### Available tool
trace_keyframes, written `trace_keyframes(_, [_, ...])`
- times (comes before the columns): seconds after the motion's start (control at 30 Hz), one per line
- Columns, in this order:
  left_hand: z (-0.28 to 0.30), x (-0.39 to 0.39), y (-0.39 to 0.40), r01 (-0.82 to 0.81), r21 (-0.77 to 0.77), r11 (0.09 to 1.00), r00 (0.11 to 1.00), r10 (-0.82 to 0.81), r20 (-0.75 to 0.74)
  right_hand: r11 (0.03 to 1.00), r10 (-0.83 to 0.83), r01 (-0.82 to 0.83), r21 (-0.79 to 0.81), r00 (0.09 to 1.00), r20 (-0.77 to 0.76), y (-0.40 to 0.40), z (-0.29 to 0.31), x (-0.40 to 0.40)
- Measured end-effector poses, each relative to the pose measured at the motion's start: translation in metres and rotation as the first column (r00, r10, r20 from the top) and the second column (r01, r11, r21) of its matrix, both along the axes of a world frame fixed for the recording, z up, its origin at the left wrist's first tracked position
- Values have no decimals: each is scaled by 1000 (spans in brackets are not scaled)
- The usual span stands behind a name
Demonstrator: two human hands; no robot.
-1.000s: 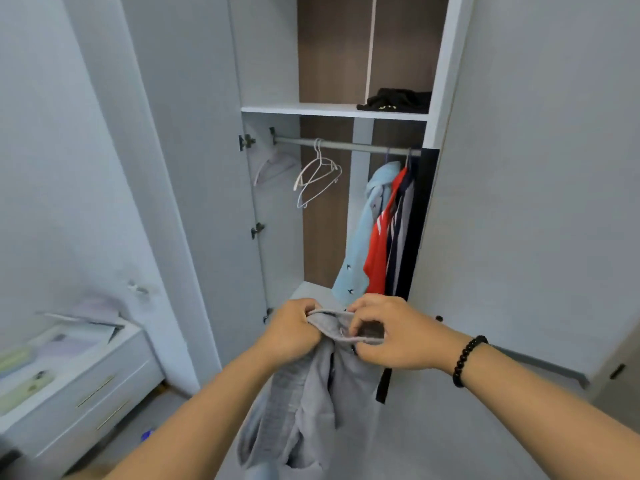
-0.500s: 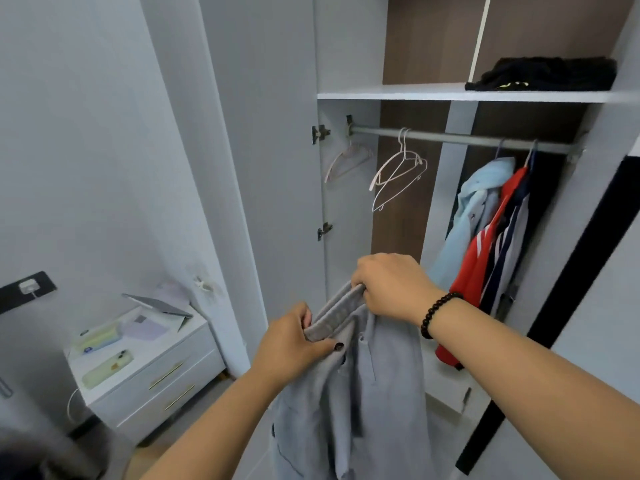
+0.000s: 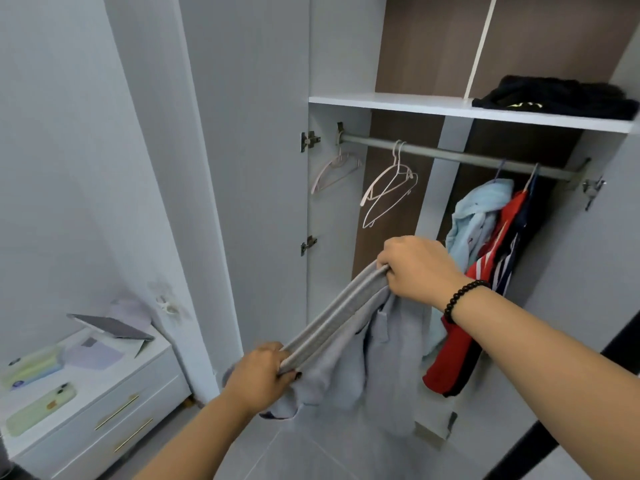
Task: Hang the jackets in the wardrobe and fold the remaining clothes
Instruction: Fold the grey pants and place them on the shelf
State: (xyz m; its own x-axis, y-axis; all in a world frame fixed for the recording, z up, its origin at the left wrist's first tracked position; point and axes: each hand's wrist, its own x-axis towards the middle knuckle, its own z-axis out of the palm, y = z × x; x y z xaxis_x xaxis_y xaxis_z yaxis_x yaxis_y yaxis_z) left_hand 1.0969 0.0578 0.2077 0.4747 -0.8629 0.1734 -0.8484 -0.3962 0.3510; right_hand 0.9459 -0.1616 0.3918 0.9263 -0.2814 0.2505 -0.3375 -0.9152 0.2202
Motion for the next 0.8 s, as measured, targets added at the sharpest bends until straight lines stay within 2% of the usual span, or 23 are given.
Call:
trace_keyframes(0.13, [-3,47,-8,121,68,990,991,-124,48,987,-160,159,8,987,24,-18,0,-13])
trace_keyframes(0.23, [4,88,-15,216,141,966,972,-227,61,948,-317,318,16,948,-35,-19,-15,-21])
trace_keyframes(0.3, [13,110,-16,253,224,941,962,-269,44,903,-417,422,80,906,-69,-19,-25,-30])
trace_keyframes(0.37, [21,136,-12,271,229,935,962,-268,-45,829,-521,527,189,849,-84,-12,-39,-41])
trace_keyframes(0.47, [30,166,-10,289,133,948,933,-248,-259,701,-640,634,326,761,-103,14,-72,-60])
trace_keyframes(0.53, [33,177,-13,327,90,941,905,-284,-317,614,-706,688,387,698,-119,38,-93,-66])
trace_keyframes(0.6, [34,183,-17,303,77,950,888,-252,-384,518,-771,720,462,627,-112,62,-112,-72])
trace_keyframes(0.7, [21,182,-20,260,165,951,807,-120,-579,383,-844,761,523,518,-136,92,-140,-78])
trace_keyframes(0.8, [-10,166,-22,405,274,872,761,-156,-630,298,-871,813,501,446,-206,114,-166,-80])
